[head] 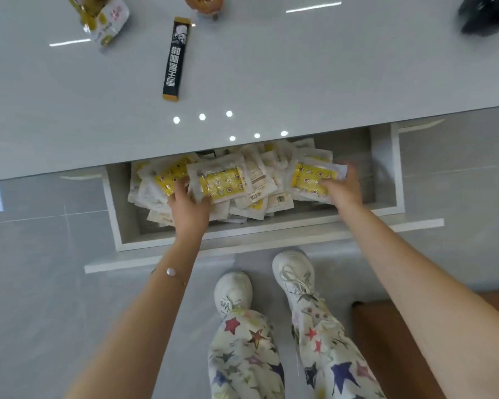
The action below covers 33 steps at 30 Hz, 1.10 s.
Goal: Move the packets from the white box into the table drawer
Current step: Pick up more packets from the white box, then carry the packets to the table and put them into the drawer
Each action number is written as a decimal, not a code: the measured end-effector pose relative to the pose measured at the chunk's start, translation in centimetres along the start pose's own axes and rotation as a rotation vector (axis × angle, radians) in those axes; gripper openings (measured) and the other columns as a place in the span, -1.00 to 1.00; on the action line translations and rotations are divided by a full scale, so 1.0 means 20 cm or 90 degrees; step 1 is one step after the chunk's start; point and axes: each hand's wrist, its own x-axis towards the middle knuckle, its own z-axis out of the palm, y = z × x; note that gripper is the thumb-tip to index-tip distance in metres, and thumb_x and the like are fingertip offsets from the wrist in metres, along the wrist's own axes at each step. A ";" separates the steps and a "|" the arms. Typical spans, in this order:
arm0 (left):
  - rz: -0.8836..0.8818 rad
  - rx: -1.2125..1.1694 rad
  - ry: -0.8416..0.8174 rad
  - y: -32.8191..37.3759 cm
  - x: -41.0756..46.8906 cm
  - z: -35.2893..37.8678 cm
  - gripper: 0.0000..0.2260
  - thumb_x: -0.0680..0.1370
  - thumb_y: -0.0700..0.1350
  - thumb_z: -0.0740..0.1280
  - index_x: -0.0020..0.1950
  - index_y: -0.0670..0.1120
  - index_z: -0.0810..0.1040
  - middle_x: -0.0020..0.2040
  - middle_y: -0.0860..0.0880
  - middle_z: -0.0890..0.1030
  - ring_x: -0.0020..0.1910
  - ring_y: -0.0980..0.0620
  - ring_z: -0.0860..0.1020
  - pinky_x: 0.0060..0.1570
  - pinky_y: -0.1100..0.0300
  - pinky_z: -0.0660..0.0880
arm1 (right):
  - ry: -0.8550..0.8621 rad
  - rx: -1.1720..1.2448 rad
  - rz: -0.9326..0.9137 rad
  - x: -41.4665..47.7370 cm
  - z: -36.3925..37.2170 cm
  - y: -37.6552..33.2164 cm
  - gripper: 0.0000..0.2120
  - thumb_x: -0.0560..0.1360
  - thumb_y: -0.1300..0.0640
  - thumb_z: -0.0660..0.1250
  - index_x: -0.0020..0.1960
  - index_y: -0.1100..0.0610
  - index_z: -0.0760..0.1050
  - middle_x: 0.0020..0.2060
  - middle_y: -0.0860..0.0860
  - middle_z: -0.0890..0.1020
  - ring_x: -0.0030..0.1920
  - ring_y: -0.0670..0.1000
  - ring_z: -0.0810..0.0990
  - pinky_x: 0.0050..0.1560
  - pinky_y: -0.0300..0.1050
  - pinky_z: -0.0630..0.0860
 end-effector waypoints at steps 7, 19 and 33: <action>0.215 0.306 -0.034 0.22 -0.36 -0.37 -0.34 0.56 -0.02 0.31 0.56 0.01 0.04 0.48 -0.15 0.22 0.43 -0.22 0.23 0.34 -0.19 0.29 | -0.026 -0.286 -0.274 -0.46 -0.21 -0.29 -0.39 0.51 0.22 0.35 0.50 0.07 0.20 0.44 0.07 0.32 0.44 0.09 0.29 0.38 -0.01 0.28; 0.353 0.372 0.092 0.82 -1.34 -1.37 -0.43 0.59 0.19 0.11 0.56 0.10 0.02 0.56 -0.08 0.09 0.54 -0.16 0.00 0.49 -0.11 -0.03 | -0.048 -0.707 -0.640 -1.85 -0.61 -1.15 -0.38 0.58 -0.03 0.17 0.56 -0.06 -0.03 0.56 0.06 0.02 0.54 0.14 -0.04 0.52 0.11 -0.08; 0.166 0.355 0.307 0.49 -2.06 -2.13 -0.32 0.48 0.30 -0.04 0.57 0.08 0.04 0.55 -0.13 0.11 0.52 -0.22 0.05 0.46 -0.12 0.00 | -0.183 -0.794 -1.015 -2.95 -0.42 -1.32 -0.39 0.55 0.04 0.19 0.54 -0.04 0.05 0.52 0.08 0.12 0.53 0.16 0.00 0.51 0.14 -0.06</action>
